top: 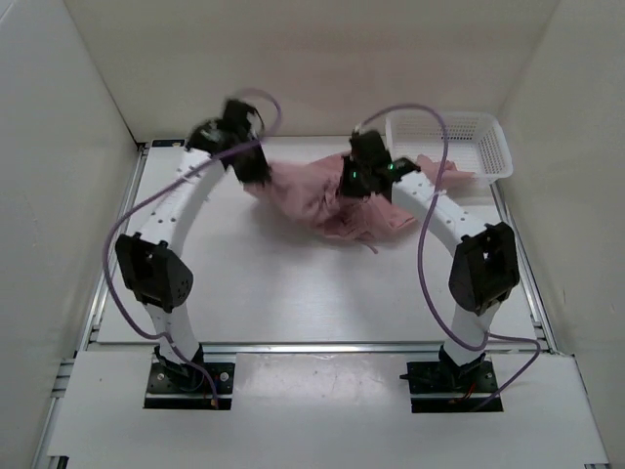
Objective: Fold and stack the trousers
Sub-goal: Flatten the trousers out
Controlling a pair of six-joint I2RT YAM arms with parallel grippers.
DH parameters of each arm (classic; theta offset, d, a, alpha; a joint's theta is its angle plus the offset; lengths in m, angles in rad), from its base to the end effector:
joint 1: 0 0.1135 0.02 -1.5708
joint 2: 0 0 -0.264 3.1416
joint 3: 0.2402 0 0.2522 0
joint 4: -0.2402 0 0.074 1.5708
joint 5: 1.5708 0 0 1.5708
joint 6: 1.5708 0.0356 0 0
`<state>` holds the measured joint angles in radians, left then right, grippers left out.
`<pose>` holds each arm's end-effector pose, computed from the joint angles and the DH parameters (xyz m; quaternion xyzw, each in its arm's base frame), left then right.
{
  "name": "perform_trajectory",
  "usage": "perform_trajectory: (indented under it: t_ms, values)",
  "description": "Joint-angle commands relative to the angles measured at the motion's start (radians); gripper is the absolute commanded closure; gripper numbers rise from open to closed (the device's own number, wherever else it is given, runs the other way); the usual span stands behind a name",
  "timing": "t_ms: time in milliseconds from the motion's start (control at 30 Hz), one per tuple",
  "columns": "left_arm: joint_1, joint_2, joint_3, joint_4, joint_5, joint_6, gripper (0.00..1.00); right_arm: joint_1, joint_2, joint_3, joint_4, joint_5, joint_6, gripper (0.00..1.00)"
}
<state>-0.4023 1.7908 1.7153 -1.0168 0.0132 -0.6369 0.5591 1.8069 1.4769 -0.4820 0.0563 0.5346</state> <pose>0.3466 -0.1480 0.3152 -0.1121 0.9650 -0.1232 0.2025 0.3472 0.2149 0.2681 -0.0009 0.9286 0.1702 0.3298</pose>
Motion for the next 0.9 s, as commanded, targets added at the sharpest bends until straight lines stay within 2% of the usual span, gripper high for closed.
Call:
perform_trajectory:
  t_ms: [0,33,67,100,167,233,300,333,367,400,433,467,500,533,633,667,700,733,767,833,867]
  values:
    - [0.156,0.001,0.466,-0.228,-0.056,0.1,0.9,-0.054,-0.029,0.317,-0.036,0.008,-0.076,1.0]
    - [0.199,0.015,0.574,-0.258,-0.021,0.1,0.9,-0.063,-0.029,0.474,-0.081,0.008,-0.094,1.0]
    - [0.245,0.015,0.671,-0.279,0.022,0.1,0.9,-0.064,-0.029,0.543,-0.099,-0.002,-0.094,1.0]
    - [0.337,0.015,0.788,-0.279,0.115,0.088,0.9,-0.077,-0.04,0.604,-0.115,-0.015,-0.103,1.0]
    - [0.422,-0.03,0.785,-0.244,0.207,0.056,0.9,-0.09,-0.069,0.702,-0.136,-0.036,-0.114,1.0]
    - [0.508,-0.136,0.617,-0.148,0.286,0.026,0.9,-0.09,-0.142,0.688,-0.136,-0.026,-0.125,1.0]
    - [0.533,-0.212,0.465,-0.085,0.297,0.014,0.9,-0.09,-0.242,0.556,-0.136,0.009,-0.153,1.0]
    - [0.545,-0.244,0.329,-0.072,0.297,0.014,0.9,-0.09,-0.283,0.48,-0.126,0.073,-0.162,1.0]
    - [0.545,-0.307,0.258,-0.057,0.297,0.014,0.9,-0.1,-0.328,0.391,-0.106,0.117,-0.162,1.0]
    - [0.545,-0.336,0.189,-0.048,0.297,0.031,0.9,-0.116,-0.418,0.194,-0.096,0.146,-0.151,1.0]
    - [0.545,-0.361,0.059,-0.039,0.306,0.063,0.51,-0.135,-0.466,0.092,-0.096,0.164,-0.131,1.0]
    - [0.545,-0.384,-0.007,-0.025,0.306,0.083,0.02,-0.161,-0.515,-0.009,-0.083,0.174,-0.107,1.0]
    - [0.545,-0.419,-0.066,-0.005,0.306,0.101,0.0,-0.224,-0.611,-0.194,-0.072,0.174,-0.049,1.0]
    - [0.536,-0.419,-0.15,0.007,0.297,0.132,0.0,-0.253,-0.654,-0.276,-0.072,0.174,-0.026,1.0]
    - [0.536,-0.429,-0.221,0.007,0.306,0.161,0.0,-0.352,-0.751,-0.468,-0.087,0.102,-0.034,1.0]
    - [0.525,-0.42,-0.246,0.017,0.306,0.172,0.0,-0.39,-0.738,-0.481,-0.116,0.053,-0.048,0.85]
    - [0.508,-0.409,-0.246,0.017,0.291,0.172,0.0,-0.409,-0.719,-0.481,-0.147,0.03,-0.067,0.56]
    - [0.508,-0.409,-0.259,0.017,0.28,0.172,0.0,-0.424,-0.7,-0.46,-0.232,0.03,-0.077,0.14]
    - [0.499,-0.398,-0.273,0.017,0.262,0.172,0.0,-0.448,-0.683,-0.449,-0.265,0.03,-0.078,0.06]
    - [0.499,-0.398,-0.283,0.017,0.237,0.172,0.0,-0.473,-0.696,-0.449,-0.288,0.017,-0.078,0.01]
    - [0.499,-0.398,-0.296,0.008,0.169,0.157,0.31,-0.502,-0.736,-0.461,-0.279,-0.008,-0.067,0.04]
